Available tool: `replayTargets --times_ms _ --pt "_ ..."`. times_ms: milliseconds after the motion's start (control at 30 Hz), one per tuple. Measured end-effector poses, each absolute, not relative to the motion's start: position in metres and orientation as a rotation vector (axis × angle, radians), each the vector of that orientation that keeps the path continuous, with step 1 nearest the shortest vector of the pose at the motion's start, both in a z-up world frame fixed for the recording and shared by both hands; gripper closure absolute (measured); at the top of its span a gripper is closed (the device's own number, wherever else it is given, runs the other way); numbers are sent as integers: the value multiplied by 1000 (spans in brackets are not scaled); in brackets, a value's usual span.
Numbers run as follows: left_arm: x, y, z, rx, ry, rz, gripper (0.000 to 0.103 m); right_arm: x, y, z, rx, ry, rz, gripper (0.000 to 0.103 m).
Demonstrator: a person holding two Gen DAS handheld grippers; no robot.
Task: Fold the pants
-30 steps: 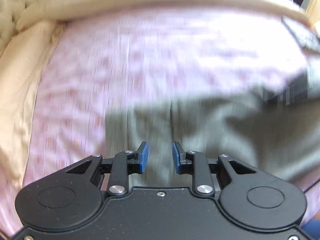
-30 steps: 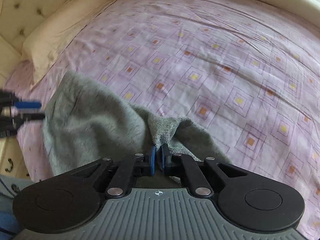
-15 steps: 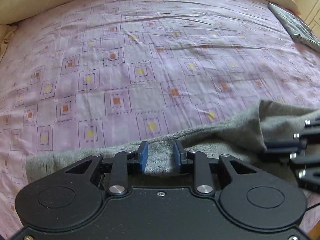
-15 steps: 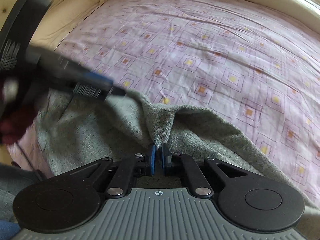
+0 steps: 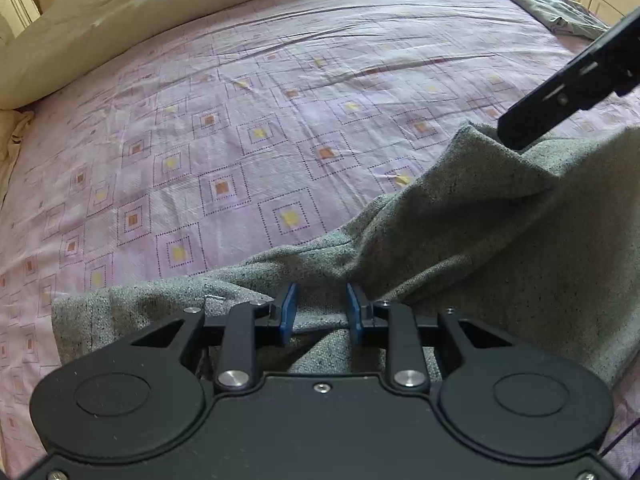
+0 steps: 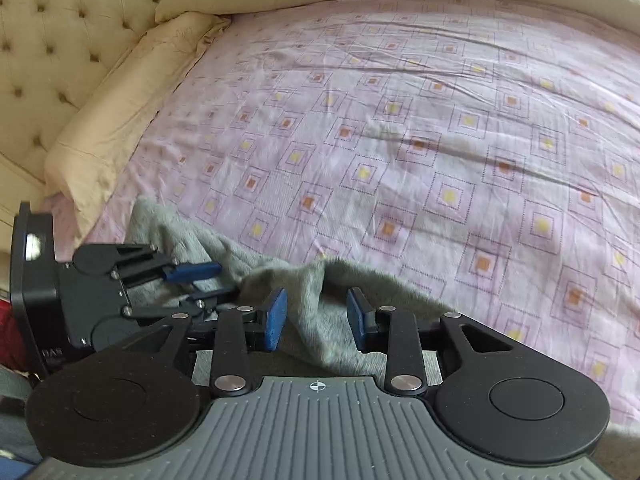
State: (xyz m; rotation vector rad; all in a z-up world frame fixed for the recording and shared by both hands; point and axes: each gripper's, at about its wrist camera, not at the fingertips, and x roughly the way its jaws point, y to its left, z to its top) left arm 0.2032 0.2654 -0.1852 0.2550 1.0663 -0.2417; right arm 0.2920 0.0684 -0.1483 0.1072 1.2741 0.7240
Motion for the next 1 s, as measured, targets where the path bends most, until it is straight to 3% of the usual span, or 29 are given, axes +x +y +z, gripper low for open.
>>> replayTargets --times_ms 233,333,433,733,900,1000 --pt "201 262 -184 289 1058 -249 67 313 99 -185 190 1432 749 71" --pt "191 268 -165 320 971 -219 62 321 107 -173 128 1345 692 98" --pt "185 291 -185 268 1124 -142 63 353 89 -183 282 1345 542 99" --pt "163 301 -184 313 1102 -186 63 370 93 -211 212 1369 510 98" --pt "166 302 -164 338 1111 -196 62 357 52 -157 317 1077 384 93" --pt "173 304 -143 270 1058 -171 63 337 43 -138 276 1063 448 93"
